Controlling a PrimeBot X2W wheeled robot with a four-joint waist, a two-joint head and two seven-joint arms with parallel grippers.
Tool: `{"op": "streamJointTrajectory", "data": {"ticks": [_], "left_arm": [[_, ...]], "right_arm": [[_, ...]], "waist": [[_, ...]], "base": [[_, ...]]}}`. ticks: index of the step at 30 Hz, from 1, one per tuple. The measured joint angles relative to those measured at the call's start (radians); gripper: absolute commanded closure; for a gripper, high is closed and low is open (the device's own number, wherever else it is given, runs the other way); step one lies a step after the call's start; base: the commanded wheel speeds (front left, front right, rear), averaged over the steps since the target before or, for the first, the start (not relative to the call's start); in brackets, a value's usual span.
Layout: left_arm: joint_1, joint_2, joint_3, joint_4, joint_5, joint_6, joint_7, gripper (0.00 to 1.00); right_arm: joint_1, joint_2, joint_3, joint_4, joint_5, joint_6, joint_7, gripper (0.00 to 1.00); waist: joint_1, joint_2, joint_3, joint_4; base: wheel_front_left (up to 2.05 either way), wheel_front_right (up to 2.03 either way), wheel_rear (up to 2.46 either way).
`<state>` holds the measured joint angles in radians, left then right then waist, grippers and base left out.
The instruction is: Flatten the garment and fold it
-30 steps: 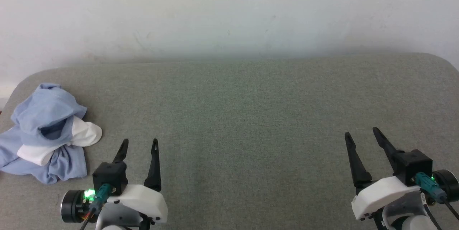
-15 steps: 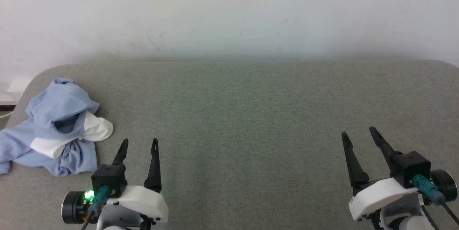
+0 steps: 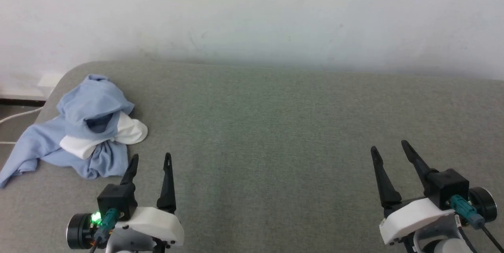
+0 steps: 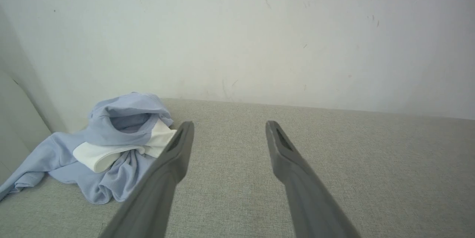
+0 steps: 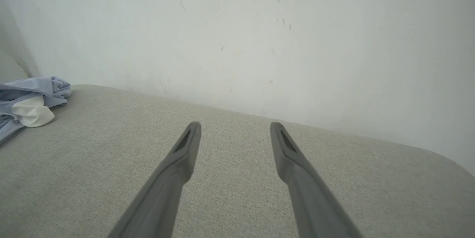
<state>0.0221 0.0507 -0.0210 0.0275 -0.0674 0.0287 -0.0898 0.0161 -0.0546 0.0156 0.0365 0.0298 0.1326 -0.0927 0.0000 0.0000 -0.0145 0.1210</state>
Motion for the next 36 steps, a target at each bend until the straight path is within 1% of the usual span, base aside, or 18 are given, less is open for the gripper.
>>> {"op": "streamJointTrajectory", "data": {"ticks": [20,36], "left_arm": [[0.017,0.000,0.002,0.003,-0.014,0.003,-0.044,0.00],[0.019,0.000,-0.004,0.006,-0.048,0.011,-0.078,0.00]], "right_arm": [[0.000,0.000,0.037,0.019,0.018,0.000,-0.041,0.00],[0.000,0.000,0.058,0.035,0.023,0.000,-0.075,0.00]], "waist": [[0.0000,0.0000,-0.005,0.134],[0.0000,0.0000,0.001,0.223]], "base": [[0.00,0.00,0.00],[0.00,0.00,0.00]]}}
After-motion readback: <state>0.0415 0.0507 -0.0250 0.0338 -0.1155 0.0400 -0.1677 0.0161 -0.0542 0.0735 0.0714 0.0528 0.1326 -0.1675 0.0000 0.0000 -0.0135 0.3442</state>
